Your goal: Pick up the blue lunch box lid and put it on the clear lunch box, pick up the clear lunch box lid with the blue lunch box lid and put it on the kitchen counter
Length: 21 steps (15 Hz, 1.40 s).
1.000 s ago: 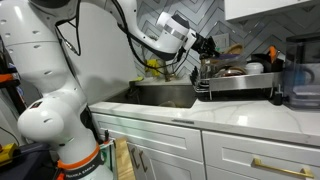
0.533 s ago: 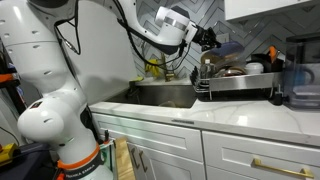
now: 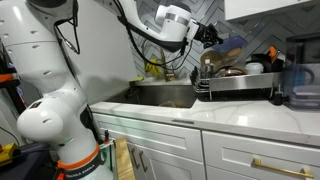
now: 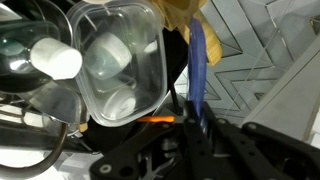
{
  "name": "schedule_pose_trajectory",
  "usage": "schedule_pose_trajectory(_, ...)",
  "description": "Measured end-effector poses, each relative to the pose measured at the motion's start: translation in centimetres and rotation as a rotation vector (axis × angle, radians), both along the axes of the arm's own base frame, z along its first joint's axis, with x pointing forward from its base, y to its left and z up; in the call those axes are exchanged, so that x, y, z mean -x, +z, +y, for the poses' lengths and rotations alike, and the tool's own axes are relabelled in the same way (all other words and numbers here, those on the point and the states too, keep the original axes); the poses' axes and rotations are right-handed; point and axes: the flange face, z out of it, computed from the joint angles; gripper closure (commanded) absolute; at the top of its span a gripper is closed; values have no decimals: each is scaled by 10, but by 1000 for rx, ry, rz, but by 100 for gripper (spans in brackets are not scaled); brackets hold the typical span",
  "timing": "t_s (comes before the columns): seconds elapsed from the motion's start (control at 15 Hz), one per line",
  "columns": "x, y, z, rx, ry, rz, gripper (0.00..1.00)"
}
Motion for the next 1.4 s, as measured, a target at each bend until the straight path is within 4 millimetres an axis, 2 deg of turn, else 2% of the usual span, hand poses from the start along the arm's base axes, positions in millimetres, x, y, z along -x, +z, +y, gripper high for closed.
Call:
schedule_pose_trajectory(0.47,5,-23,-4,2,-3,46,98)
schedule_pose_trajectory(1.13,12,-70,-14,47,14,151,98)
schedule_pose_trajectory(1.4,11,-76,-13,54,33,163,98)
